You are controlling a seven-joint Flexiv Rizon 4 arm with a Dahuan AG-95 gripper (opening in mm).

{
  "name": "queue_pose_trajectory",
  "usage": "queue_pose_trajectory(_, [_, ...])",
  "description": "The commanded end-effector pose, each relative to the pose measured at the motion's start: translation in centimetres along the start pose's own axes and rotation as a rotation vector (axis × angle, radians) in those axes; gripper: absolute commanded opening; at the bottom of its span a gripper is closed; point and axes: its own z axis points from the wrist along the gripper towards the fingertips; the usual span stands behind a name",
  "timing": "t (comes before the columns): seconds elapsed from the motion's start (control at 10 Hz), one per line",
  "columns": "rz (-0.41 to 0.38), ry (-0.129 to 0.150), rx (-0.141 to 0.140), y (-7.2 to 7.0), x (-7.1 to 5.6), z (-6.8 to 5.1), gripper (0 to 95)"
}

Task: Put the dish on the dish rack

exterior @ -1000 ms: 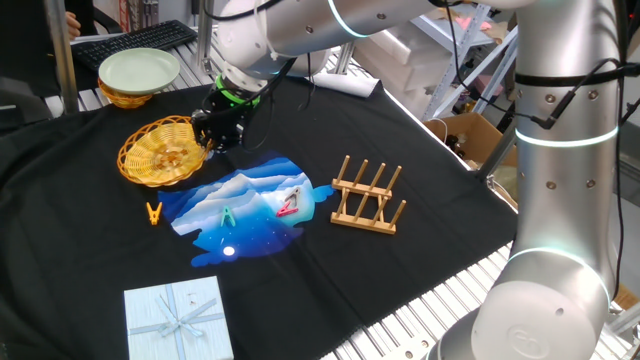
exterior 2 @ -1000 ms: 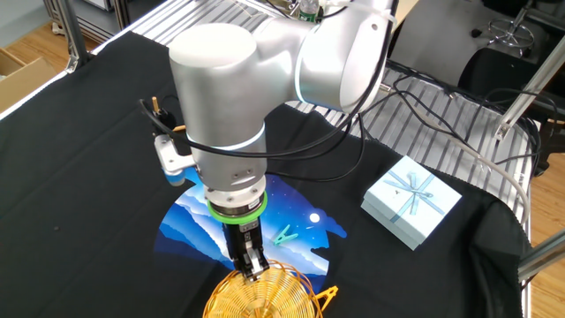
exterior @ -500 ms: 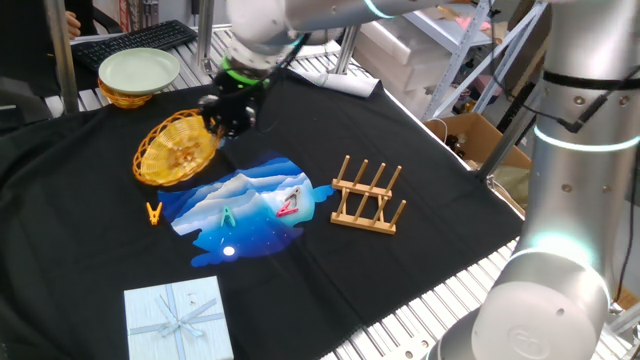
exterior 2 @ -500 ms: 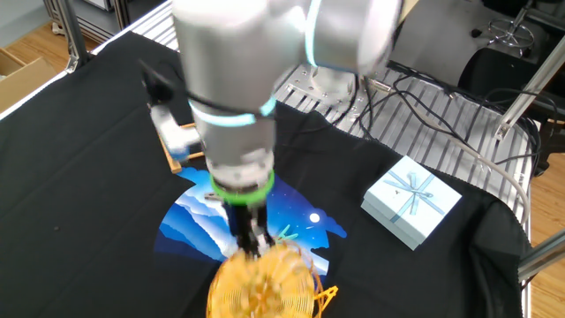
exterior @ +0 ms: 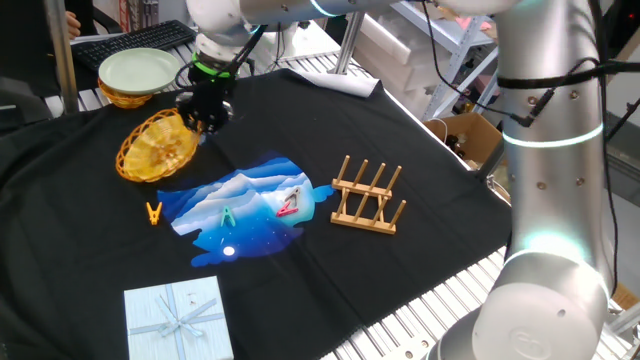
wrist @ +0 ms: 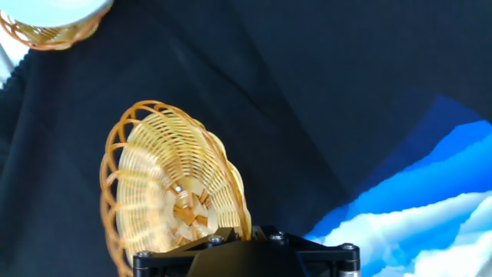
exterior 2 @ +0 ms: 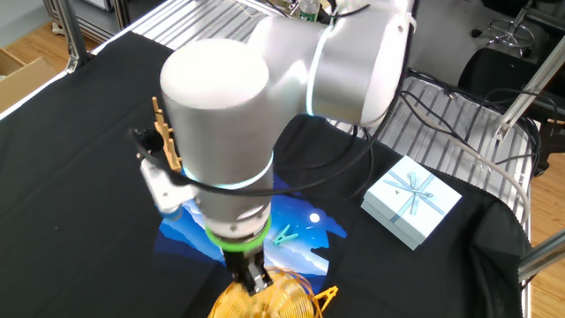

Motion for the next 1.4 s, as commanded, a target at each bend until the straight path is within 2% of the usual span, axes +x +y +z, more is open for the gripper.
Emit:
queue_pose_trajectory(0.1, [-0.002, 0.012, 0.008, 0.3, -0.4, -0.1, 0.0])
queue_pose_trajectory(0.4, [-0.019, 0.021, 0.015, -0.7, -0.6, -1.1, 0.0])
queue_pose_trajectory(0.6, [-0.029, 0.015, 0.024, -1.8, -0.7, -1.6, 0.0])
queue_pose_trajectory(0.9, [-0.038, -0.009, 0.09, -4.2, -0.2, -2.7, 0.0])
queue_pose_trajectory(1.1, [-0.049, -0.008, 0.108, -6.1, -0.2, -3.8, 0.0])
queue_pose_trajectory(1.4, [-0.06, -0.009, 0.186, -9.2, -0.5, -5.7, 0.0])
